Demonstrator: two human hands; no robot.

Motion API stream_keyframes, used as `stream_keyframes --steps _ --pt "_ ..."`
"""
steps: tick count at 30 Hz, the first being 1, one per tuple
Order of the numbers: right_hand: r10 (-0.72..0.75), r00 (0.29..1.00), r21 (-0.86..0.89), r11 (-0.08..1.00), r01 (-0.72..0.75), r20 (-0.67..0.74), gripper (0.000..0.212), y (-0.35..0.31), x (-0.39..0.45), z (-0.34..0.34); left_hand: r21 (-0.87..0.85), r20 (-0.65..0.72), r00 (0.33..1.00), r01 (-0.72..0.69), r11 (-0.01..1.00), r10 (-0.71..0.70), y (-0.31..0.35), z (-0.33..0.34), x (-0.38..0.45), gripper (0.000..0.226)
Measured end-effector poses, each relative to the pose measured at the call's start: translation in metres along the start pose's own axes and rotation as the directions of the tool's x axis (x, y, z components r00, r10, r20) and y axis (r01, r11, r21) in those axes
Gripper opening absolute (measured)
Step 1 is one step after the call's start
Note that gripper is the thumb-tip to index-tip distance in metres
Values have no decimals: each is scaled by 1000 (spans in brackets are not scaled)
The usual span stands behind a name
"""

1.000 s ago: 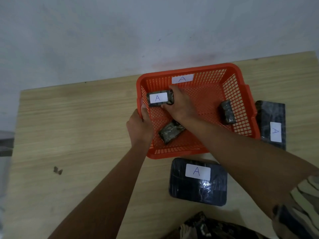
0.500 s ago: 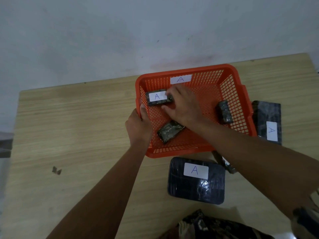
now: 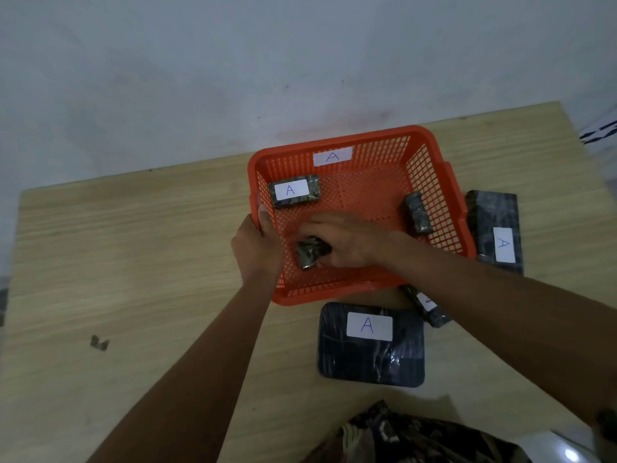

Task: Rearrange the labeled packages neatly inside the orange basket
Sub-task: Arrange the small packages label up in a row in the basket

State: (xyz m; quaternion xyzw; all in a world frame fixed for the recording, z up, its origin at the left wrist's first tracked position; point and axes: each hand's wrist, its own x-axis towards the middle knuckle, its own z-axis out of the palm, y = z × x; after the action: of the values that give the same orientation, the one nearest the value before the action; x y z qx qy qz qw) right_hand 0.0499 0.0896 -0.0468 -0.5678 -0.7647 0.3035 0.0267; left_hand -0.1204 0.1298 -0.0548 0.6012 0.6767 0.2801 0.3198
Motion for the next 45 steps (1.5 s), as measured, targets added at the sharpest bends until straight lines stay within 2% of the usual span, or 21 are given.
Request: stream_keyframes --steps 2,4,6,7,9,10,12,13,14,17,21,25,27,30,32,33,35,37,39,42,45 --pt "108 993 260 961 -93 -43 66 4 -7 -4 -3 6 1000 -3 1000 3 0 0 1 52" --pt "236 964 568 813 -128 -121 76 7 -16 -9 -3 17 1000 0 1000 0 -1 0 2 53" --pt "380 912 823 561 -95 -153 76 10 -23 -14 -3 18 1000 1 1000 -1 -2 0 2 52" --pt "431 895 926 373 -59 -117 71 11 -25 -16 -4 15 1000 1 1000 -1 -1 0 1 51" --pt "434 901 1000 -22 3 7 57 16 -26 -21 -2 12 1000 3 1000 -3 -1 1 0 51" --pt "409 911 986 -162 24 45 51 18 -26 -22 1 14 1000 3 1000 -3 -1 1 0 51" --pt "366 928 943 -328 52 76 45 20 -25 -23 3 16 1000 5 1000 -5 -1 1 0 52" --pt "365 927 930 -362 59 83 43 19 -24 -22 9 15 1000 4 1000 -4 -1 1 1 53" --pt "376 922 933 -355 54 90 37 17 -22 -21 14 12 1000 1 1000 -1 -1 1 1 53" --pt "481 872 977 -215 17 91 24 11 -13 -15 16 4 1000 -6 1000 6 0 0 0 53" --pt "551 830 981 -190 26 85 38 8 -6 -8 24 6 1000 -9 1000 9 1 0 0 52" --pt "632 773 994 32 -101 58 35 5 -1 -3 12 11 1000 2 1000 -2 1 1 0 50" --pt "677 734 992 50 -115 51 34 5 2 -2 8 13 1000 -1 1000 1 1 1 -1 49" --pt "728 684 989 71 -133 40 44 5 6 -3 19 14 1000 3 1000 -3 0 0 0 50" --pt "742 670 970 177 -167 -20 47 6 7 -4 28 13 1000 -5 1000 5 0 0 -1 50" --pt "728 682 941 277 -193 -75 46 6 7 -5 25 12 1000 -8 1000 8 1 1 -1 50" --pt "630 760 845 484 -225 -159 43 8 10 -9 10 14 1000 -8 1000 8 1 1 -1 50" --pt "495 853 740 635 -224 -166 42 8 16 -10 1 19 1000 -5 1000 5 0 0 -1 51" --pt "374 916 607 765 -217 -145 49 7 24 -10 2 24 1000 -2 1000 2 0 0 0 51" --pt "299 947 517 833 -198 -118 66 3 34 -9 4 27 1000 1 1000 -2 0 1 -1 49" --pt "269 959 503 843 -192 -84 55 0 38 -3 3 27 1000 12 1000 -13 0 1 -1 48"
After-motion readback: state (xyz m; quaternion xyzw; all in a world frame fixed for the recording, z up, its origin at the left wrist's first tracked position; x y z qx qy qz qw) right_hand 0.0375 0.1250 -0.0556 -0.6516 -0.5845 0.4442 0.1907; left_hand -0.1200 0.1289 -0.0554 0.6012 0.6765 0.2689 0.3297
